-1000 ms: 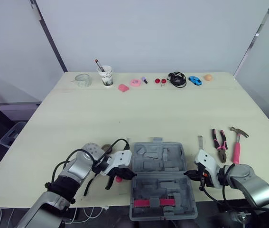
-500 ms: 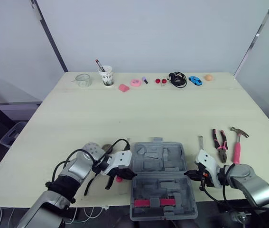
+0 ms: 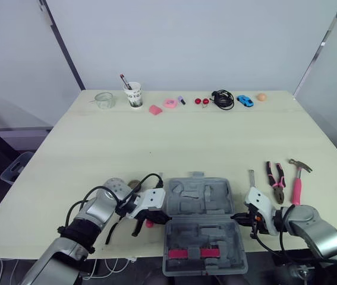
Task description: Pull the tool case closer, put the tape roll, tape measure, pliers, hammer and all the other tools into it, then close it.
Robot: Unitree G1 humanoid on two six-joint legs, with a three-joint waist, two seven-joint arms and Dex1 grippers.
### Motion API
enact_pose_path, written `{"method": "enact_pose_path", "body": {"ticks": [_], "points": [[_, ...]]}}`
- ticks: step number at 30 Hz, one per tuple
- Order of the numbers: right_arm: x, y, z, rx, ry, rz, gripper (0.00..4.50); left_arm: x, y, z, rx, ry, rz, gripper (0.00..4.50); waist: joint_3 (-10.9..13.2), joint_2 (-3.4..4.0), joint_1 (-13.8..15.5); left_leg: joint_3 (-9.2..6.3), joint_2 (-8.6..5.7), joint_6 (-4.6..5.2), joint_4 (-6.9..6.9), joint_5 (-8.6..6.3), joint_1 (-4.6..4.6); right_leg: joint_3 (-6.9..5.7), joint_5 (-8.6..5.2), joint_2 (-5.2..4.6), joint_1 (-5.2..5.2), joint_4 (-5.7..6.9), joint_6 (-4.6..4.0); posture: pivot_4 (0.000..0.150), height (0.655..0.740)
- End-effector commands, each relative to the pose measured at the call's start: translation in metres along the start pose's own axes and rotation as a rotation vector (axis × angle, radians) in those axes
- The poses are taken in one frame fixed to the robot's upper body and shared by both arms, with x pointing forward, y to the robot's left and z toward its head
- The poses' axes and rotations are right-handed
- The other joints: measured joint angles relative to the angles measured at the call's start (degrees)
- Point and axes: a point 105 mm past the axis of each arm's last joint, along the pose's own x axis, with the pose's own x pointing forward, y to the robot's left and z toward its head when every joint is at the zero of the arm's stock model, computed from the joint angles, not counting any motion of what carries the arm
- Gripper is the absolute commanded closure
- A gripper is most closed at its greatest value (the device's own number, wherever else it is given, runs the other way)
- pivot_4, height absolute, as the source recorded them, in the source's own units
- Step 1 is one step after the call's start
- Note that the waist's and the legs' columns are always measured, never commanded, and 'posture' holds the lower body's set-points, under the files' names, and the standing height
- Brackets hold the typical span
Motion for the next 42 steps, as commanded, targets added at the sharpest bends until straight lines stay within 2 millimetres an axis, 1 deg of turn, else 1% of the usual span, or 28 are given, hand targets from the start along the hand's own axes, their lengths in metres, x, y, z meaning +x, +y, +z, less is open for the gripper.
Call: {"method": "enact_pose_path", "body": {"ticks": [1,6,12,17,23,27,31,34,35,39,42], "points": [[0.002,0.007,0.006,-0.018,-0.014,0.04,4.5,0.011,-0.011,-0.01,-0.027,0.029,-0.058,4.47,0.0,0.0,0.0,0.0,0.0,0.0,0.0,0.0,0.0,0.0,0.0,0.0,0.0,0.0,0.0,0.15,0.74],[0.001,0.008,0.004,-0.014,-0.008,0.037,4.5,0.011,-0.012,-0.007,-0.023,0.021,-0.066,4.47,-0.01,0.0,0.0,0.0,0.0,0.0,0.0,0.0,0.0,0.0,0.0,0.0,0.0,0.0,0.0,0.15,0.74],[-0.004,0.004,0.002,-0.012,-0.007,0.017,4.5,0.005,-0.009,-0.008,-0.017,0.027,-0.055,4.47,-0.01,0.0,0.02,0.0,0.0,0.0,0.0,0.0,0.0,0.0,0.0,0.0,0.0,0.0,0.0,0.15,0.74],[-0.013,0.002,0.003,0.015,-0.024,0.014,4.5,-0.001,-0.004,-0.007,-0.012,0.026,-0.032,4.47,-0.01,0.0,0.05,0.0,0.0,0.0,0.0,0.0,-0.01,0.0,0.0,0.0,0.0,0.0,0.0,0.15,0.74],[-0.023,-0.006,-0.004,0.029,-0.014,-0.029,4.5,-0.007,-0.005,-0.005,-0.012,0.024,-0.025,4.47,-0.01,0.0,-0.18,-0.01,0.01,0.0,0.0,0.0,-0.01,0.0,0.0,0.01,0.0,0.0,0.0,0.15,0.74],[-0.029,-0.017,-0.002,0.023,-0.044,-0.096,4.5,-0.013,-0.003,-0.003,-0.017,0.007,-0.008,4.47,-0.01,-0.01,-0.12,-0.02,0.02,0.0,0.0,0.0,-0.01,0.0,0.0,0.03,-0.01,0.0,0.0,0.15,0.74],[-0.034,-0.019,-0.002,0.016,-0.065,-0.117,4.5,-0.021,-0.005,0.003,-0.016,-0.025,-0.003,4.47,0.0,-0.01,-0.06,-0.01,0.02,0.0,0.0,0.0,-0.02,0.0,0.0,0.02,-0.01,0.0,0.0,0.15,0.74],[-0.041,-0.022,0.001,-0.002,-0.118,-0.151,4.5,-0.034,-0.007,0.017,-0.06,-0.115,0.006,4.47,0.01,-0.02,0.14,-0.02,0.02,0.0,0.0,0.0,-0.05,-0.01,0.0,0.01,-0.01,-0.01,0.0,0.15,0.74],[-0.045,-0.019,0.001,-0.017,-0.138,-0.151,4.5,-0.039,-0.007,0.021,-0.074,-0.146,0.026,4.47,0.01,-0.02,0.24,-0.03,0.03,0.0,0.01,0.0,-0.07,-0.02,0.0,0.01,-0.02,-0.01,0.0,0.15,0.74],[-0.057,-0.017,0.007,-0.056,-0.272,-0.194,4.5,-0.055,-0.013,0.027,-0.085,-0.225,0.112,4.47,0.01,-0.02,0.2,-0.04,0.04,0.0,0.02,0.0,-0.08,-0.01,-0.01,0.0,-0.01,-0.04,0.01,0.15,0.74],[-0.068,-0.023,-0.002,-0.05,-0.27,-0.277,4.5,-0.071,-0.016,0.038,-0.175,-0.367,0.203,4.47,0.03,0.01,-0.09,0.0,0.13,0.0,0.01,0.0,-0.04,0.05,0.0,-0.01,-0.01,-0.03,0.01,0.15,0.74]]}}
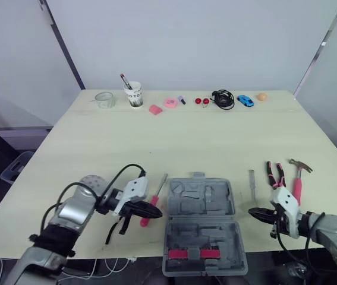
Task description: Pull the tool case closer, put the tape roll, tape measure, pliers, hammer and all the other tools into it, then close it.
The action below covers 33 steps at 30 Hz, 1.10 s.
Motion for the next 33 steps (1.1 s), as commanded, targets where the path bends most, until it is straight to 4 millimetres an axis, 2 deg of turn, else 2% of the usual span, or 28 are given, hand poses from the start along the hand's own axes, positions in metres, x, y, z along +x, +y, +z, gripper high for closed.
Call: {"method": "enact_pose_path", "body": {"ticks": [1,4,8,12,14,16,17,19,24,25,26,27,33], "points": [[-0.018,-0.016,0.013,-0.062,-0.073,-0.129,4.5,-0.02,0.0,0.025,-0.059,-0.17,0.122,4.47,0.0,-0.01,0.01,-0.01,0.05,0.0,0.0,0.0,-0.01,0.0,0.0,-0.01,0.0,0.0,0.0,0.15,0.74],[-0.033,-0.028,0.018,-0.06,-0.154,-0.239,4.5,-0.038,-0.001,0.026,-0.114,-0.253,0.259,4.47,0.01,-0.01,0.0,-0.02,0.07,0.0,0.0,0.0,0.02,-0.02,0.0,-0.03,0.01,0.01,0.0,0.15,0.74],[-0.049,-0.031,0.017,-0.038,-0.197,-0.297,4.5,-0.055,-0.003,0.022,-0.167,-0.344,0.447,4.47,0.01,0.0,0.09,0.01,0.1,0.0,-0.01,0.0,0.06,0.01,0.0,-0.06,0.02,0.02,0.0,0.15,0.74],[-0.07,-0.035,0.008,-0.029,-0.214,-0.372,4.5,-0.08,-0.004,0.0,-0.171,-0.332,0.714,4.47,0.01,-0.01,0.26,0.02,0.08,-0.01,-0.01,0.0,0.08,0.02,-0.04,-0.12,0.04,0.01,-0.09,0.15,0.74],[-0.082,-0.038,0.005,-0.051,-0.23,-0.43,4.5,-0.091,-0.011,-0.013,-0.178,-0.303,0.814,4.47,0.0,-0.01,0.22,0.07,0.08,-0.01,-0.03,0.0,0.1,0.06,-0.09,-0.12,0.04,0.01,-0.16,0.15,0.74],[-0.093,-0.037,0.0,-0.038,-0.244,-0.464,4.5,-0.1,-0.02,-0.028,-0.203,-0.275,0.895,3.95,0.0,-0.01,0.18,0.12,0.08,-0.01,-0.06,-0.01,0.13,0.1,-0.11,-0.13,0.04,0.0,-0.21,0.15,0.74],[-0.098,-0.036,-0.005,-0.031,-0.235,-0.478,4.25,-0.106,-0.024,-0.037,-0.234,-0.264,0.937,3.74,0.0,-0.01,0.18,0.13,0.09,-0.01,-0.05,-0.01,0.12,0.11,-0.13,-0.14,0.03,0.0,-0.24,0.15,0.74],[-0.107,-0.034,-0.013,-0.013,-0.229,-0.489,3.68,-0.115,-0.03,-0.048,-0.289,-0.261,0.99,2.84,-0.01,-0.03,0.23,0.16,0.1,-0.02,-0.06,-0.01,0.16,0.12,-0.14,-0.17,0.04,0.0,-0.25,0.15,0.74],[-0.131,-0.031,-0.034,0.031,-0.21,-0.549,1.21,-0.129,-0.05,-0.077,-0.344,-0.208,1.057,0.39,-0.03,-0.06,0.39,0.23,0.06,-0.02,-0.08,-0.01,0.31,0.1,-0.15,-0.37,0.07,0.0,-0.26,0.15,0.74],[-0.135,-0.029,-0.036,0.039,-0.212,-0.555,0.74,-0.131,-0.053,-0.081,-0.357,-0.206,1.065,0.02,-0.03,-0.06,0.37,0.28,0.04,-0.02,-0.1,-0.02,0.34,0.1,-0.15,-0.46,0.07,0.0,-0.26,0.15,0.74],[-0.138,-0.028,-0.037,0.045,-0.215,-0.559,0.18,-0.133,-0.056,-0.084,-0.367,-0.205,1.072,0.0,-0.03,-0.06,0.37,0.3,0.03,-0.02,-0.11,-0.02,0.36,0.09,-0.15,-0.51,0.06,0.0,-0.26,0.15,0.74],[-0.14,-0.027,-0.038,0.05,-0.219,-0.561,0.08,-0.135,-0.058,-0.086,-0.374,-0.207,1.079,0.0,-0.03,-0.06,0.36,0.3,0.04,-0.02,-0.11,-0.02,0.36,0.09,-0.15,-0.56,0.06,0.0,-0.26,0.15,0.74],[-0.154,-0.018,-0.042,0.085,-0.223,-0.568,0.08,-0.139,-0.075,-0.102,-0.41,-0.174,1.075,0.0,-0.04,-0.07,0.32,0.28,0.04,-0.04,-0.15,-0.03,0.35,0.03,-0.16,-0.9,0.05,-0.03,-0.27,0.15,0.74]]}}
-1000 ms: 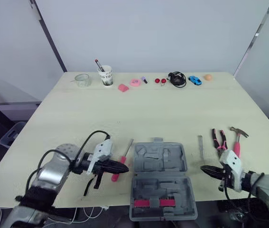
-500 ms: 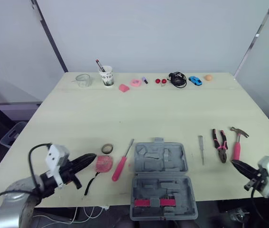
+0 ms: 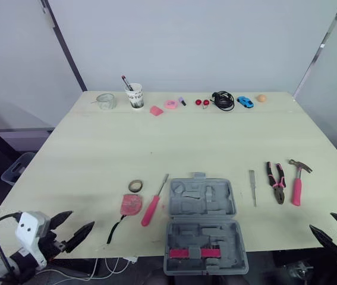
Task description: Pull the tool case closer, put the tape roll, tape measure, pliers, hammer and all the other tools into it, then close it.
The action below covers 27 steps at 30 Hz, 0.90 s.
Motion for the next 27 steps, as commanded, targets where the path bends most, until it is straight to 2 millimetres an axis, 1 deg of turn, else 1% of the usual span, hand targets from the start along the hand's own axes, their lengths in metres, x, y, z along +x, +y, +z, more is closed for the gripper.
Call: {"method": "enact_pose_path", "body": {"ticks": [1,4,7,11,13,15,18,21,25,27], "points": [[-0.015,-0.005,0.009,-0.017,-0.024,-0.026,0.08,-0.013,0.005,0.002,0.016,-0.011,0.018,0.0,0.0,0.01,0.01,0.0,-0.01,0.0,-0.02,0.0,0.0,-0.01,0.0,-0.04,0.0,-0.02,0.0,0.15,0.74],[-0.017,-0.005,0.006,-0.006,-0.01,-0.028,0.08,-0.014,0.003,0.002,0.011,-0.013,0.001,0.0,-0.04,-0.06,0.0,-0.05,0.0,-0.01,-0.06,-0.01,-0.05,0.04,0.0,-0.18,-0.01,-0.1,0.0,0.15,0.74],[-0.012,-0.004,0.009,-0.01,-0.012,-0.025,0.08,-0.012,0.0,0.002,0.05,0.001,-0.025,0.0,-0.04,-0.06,0.01,-0.04,0.02,-0.16,-0.07,-0.09,-0.03,-0.18,0.0,-0.43,-0.01,-0.1,0.0,0.15,0.74],[0.001,0.003,0.025,-0.011,-0.042,0.046,0.08,-0.002,-0.004,0.011,0.082,0.001,-0.087,0.0,-0.01,0.03,0.01,-0.04,0.01,-0.15,-0.14,-0.09,-0.02,-0.3,0.01,-0.55,-0.03,-0.11,-0.01,0.15,0.74],[0.008,0.007,0.036,-0.015,-0.065,0.082,0.08,0.005,-0.006,0.015,0.125,0.044,-0.133,0.0,-0.01,0.03,0.01,-0.04,0.01,-0.15,-0.14,-0.09,-0.02,-0.31,0.01,-0.56,-0.03,-0.11,-0.02,0.15,0.74],[0.018,0.015,0.051,-0.022,-0.095,0.15,0.08,0.016,-0.007,0.025,0.155,0.091,-0.184,0.0,0.0,0.03,0.08,-0.05,0.01,-0.14,-0.14,-0.08,-0.03,-0.36,0.02,-0.57,-0.03,-0.11,-0.03,0.15,0.74],[0.029,0.025,0.064,-0.03,-0.117,0.212,0.08,0.027,-0.009,0.034,0.28,0.151,-0.245,0.0,-0.02,0.0,0.15,-0.06,0.0,-0.11,-0.15,-0.07,-0.04,-0.4,0.03,-0.58,-0.03,-0.13,-0.05,0.15,0.74],[0.038,0.033,0.072,-0.048,-0.127,0.256,0.08,0.035,-0.006,0.044,0.326,0.176,-0.271,0.0,0.0,0.03,0.15,-0.06,0.0,-0.07,-0.25,-0.04,-0.05,-0.42,0.04,-0.6,-0.03,-0.22,-0.07,0.15,0.74],[0.058,0.058,0.082,-0.083,-0.144,0.417,0.08,0.052,-0.002,0.073,0.605,0.325,-0.434,0.0,0.03,0.0,0.21,-0.1,-0.03,-0.02,-0.33,-0.01,-0.13,-0.53,0.05,-0.63,-0.07,-0.29,-0.09,0.15,0.74],[0.067,0.063,0.086,-0.098,-0.152,0.443,0.08,0.061,0.001,0.085,0.697,0.38,-0.472,0.0,0.1,0.12,0.24,-0.06,-0.04,-0.02,-0.33,0.0,-0.1,-0.62,0.09,-0.7,-0.07,-0.28,-0.14,0.15,0.74]]}}
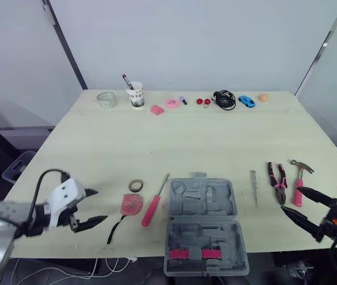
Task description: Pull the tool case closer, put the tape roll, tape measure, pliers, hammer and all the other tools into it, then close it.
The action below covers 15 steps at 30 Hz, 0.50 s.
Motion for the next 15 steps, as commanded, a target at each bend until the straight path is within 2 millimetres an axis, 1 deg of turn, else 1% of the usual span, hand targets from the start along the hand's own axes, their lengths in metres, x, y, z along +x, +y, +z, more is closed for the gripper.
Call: {"method": "enact_pose_path", "body": {"ticks": [1,4,7,11,15], "points": [[0.016,0.002,0.011,-0.05,-0.016,0.055,0.08,0.002,0.016,0.014,0.154,0.107,-0.077,0.0,0.04,0.08,0.02,0.01,0.0,0.01,0.0,0.0,-0.02,-0.03,0.0,0.0,0.0,-0.02,0.0,0.15,0.74],[0.025,0.006,0.015,-0.054,-0.033,0.1,0.08,0.009,0.024,0.031,0.221,0.138,-0.129,0.0,0.08,0.1,0.14,0.0,-0.06,0.03,0.07,0.02,-0.17,-0.22,0.01,0.07,-0.06,-0.01,0.01,0.15,0.74],[0.031,0.012,0.016,-0.044,-0.041,0.141,0.08,0.013,0.031,0.04,0.385,0.247,-0.205,0.0,0.07,0.06,0.53,-0.02,-0.1,0.05,0.15,0.02,-0.33,-0.41,0.01,0.55,-0.08,-0.01,0.03,0.15,0.74],[0.034,0.012,0.013,-0.049,-0.039,0.158,0.08,0.017,0.036,0.05,0.503,0.363,-0.302,0.0,0.09,0.04,0.88,0.09,-0.2,0.06,0.33,0.02,-0.45,-0.45,0.03,0.88,-0.07,0.01,0.14,0.15,0.74],[0.033,0.012,0.011,-0.05,-0.037,0.158,0.08,0.027,0.039,0.064,0.581,0.379,-0.32,0.0,0.1,0.04,0.9,0.05,-0.15,0.06,0.38,0.03,-0.46,-0.43,0.03,1.03,-0.06,0.07,0.14,0.15,0.74]]}}
